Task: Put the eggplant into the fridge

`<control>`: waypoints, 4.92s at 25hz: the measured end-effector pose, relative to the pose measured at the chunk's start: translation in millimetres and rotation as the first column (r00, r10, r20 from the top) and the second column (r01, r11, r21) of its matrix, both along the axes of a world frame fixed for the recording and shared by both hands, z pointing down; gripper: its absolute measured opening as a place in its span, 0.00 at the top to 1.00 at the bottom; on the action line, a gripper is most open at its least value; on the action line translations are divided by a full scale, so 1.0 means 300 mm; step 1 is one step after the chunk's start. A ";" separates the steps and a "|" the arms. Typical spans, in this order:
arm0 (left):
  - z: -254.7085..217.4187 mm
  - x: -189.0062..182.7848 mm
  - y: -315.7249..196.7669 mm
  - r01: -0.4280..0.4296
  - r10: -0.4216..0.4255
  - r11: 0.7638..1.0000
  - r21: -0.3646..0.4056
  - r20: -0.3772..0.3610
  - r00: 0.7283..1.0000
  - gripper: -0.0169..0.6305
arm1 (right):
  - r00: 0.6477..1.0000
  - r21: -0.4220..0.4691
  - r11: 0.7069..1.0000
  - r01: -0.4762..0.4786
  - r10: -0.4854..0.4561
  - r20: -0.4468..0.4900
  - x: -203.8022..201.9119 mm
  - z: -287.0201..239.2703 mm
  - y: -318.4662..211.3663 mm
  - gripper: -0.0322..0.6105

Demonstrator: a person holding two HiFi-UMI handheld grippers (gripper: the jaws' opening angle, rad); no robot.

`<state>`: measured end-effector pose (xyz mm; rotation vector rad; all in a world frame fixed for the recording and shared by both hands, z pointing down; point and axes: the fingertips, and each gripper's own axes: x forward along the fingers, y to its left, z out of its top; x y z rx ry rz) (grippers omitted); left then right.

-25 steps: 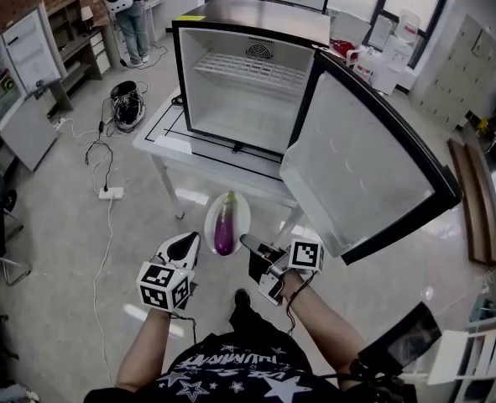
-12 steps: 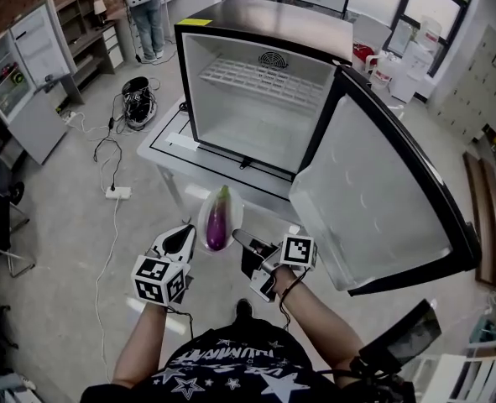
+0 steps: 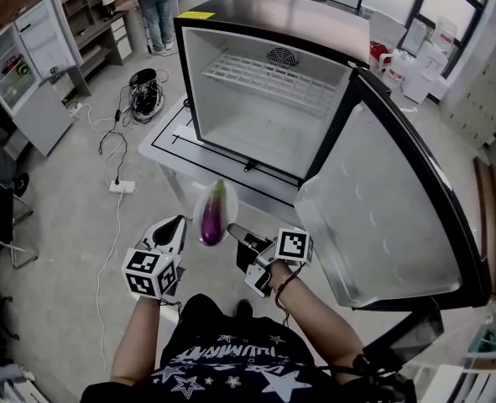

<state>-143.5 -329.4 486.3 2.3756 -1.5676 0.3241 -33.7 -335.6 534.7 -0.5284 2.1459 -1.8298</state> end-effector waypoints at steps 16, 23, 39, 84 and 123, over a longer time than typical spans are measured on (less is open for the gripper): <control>0.044 -0.059 -0.427 -0.207 0.207 0.978 -0.027 -0.013 0.978 0.96 | 0.978 -0.002 0.978 -0.209 0.209 -0.008 -0.056 0.020 -0.337 0.89; 0.028 -0.037 -0.683 -0.343 0.343 0.939 -0.006 -0.021 0.939 0.96 | 0.936 0.012 0.936 -0.352 0.352 -0.025 -0.042 0.021 -0.535 0.89; 0.005 0.026 -0.915 -0.586 0.588 0.809 0.052 -0.047 0.808 0.96 | 0.814 0.019 0.817 -0.577 0.576 -0.077 -0.064 0.016 -0.738 0.89; 0.113 0.188 -1.111 -0.507 0.505 0.861 -0.027 -0.074 0.860 0.96 | 0.849 -0.071 0.869 -0.489 0.456 -0.269 0.081 0.205 -1.186 0.89; 0.057 0.150 -0.989 -0.570 0.569 0.821 0.003 -0.062 0.820 0.96 | 0.778 0.060 0.850 -0.524 0.506 -0.372 0.091 0.125 -1.045 0.82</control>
